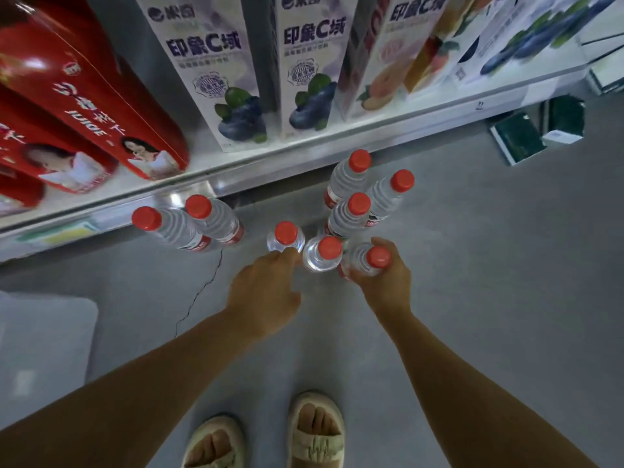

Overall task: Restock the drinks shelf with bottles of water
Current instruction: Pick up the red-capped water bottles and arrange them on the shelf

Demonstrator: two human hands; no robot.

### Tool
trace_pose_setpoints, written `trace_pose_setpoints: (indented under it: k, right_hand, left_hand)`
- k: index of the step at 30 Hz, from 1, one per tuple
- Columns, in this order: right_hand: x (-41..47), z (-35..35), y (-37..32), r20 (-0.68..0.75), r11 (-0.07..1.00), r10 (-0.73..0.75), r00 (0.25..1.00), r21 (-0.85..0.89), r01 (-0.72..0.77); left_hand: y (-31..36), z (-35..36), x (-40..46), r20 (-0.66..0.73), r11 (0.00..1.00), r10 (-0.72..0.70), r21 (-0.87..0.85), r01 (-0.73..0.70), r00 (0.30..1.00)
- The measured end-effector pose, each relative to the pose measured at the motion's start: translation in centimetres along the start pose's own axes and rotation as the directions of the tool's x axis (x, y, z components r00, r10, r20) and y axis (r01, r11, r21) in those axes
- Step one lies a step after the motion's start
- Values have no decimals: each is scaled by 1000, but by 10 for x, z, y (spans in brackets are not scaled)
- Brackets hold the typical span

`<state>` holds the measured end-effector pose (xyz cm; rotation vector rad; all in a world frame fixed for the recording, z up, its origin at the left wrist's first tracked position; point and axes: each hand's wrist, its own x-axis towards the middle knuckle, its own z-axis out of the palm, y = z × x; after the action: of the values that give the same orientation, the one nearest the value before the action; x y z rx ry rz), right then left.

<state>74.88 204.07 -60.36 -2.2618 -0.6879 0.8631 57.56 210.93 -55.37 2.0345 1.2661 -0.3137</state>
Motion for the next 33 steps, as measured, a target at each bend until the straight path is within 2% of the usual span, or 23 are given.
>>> trace_pose_setpoints:
  k: [7, 14, 20, 27, 33]
  right_hand:
    - [-4, -22, -7, 4, 997, 62, 998, 41, -62]
    - [-39, -107, -64, 26, 979, 135, 990, 149, -138]
    - [-85, -187, -171, 42, 986, 40, 998, 161, -47]
    - [-136, -260, -324, -12, 994, -111, 994, -14, 111]
    - [-185, -312, -438, 7, 975, -197, 980, -104, 197]
  left_hand:
    - [4, -14, -15, 11, 999, -5, -46, 5, 1000]
    - [44, -75, -57, 26, 986, -8, -167, 13, 1000]
    - [99, -161, -116, 19, 977, 36, -209, -31, 999]
    - [150, -279, -195, -32, 969, 79, -233, -85, 996]
    - [177, -370, -258, -44, 899, 52, -433, -66, 998]
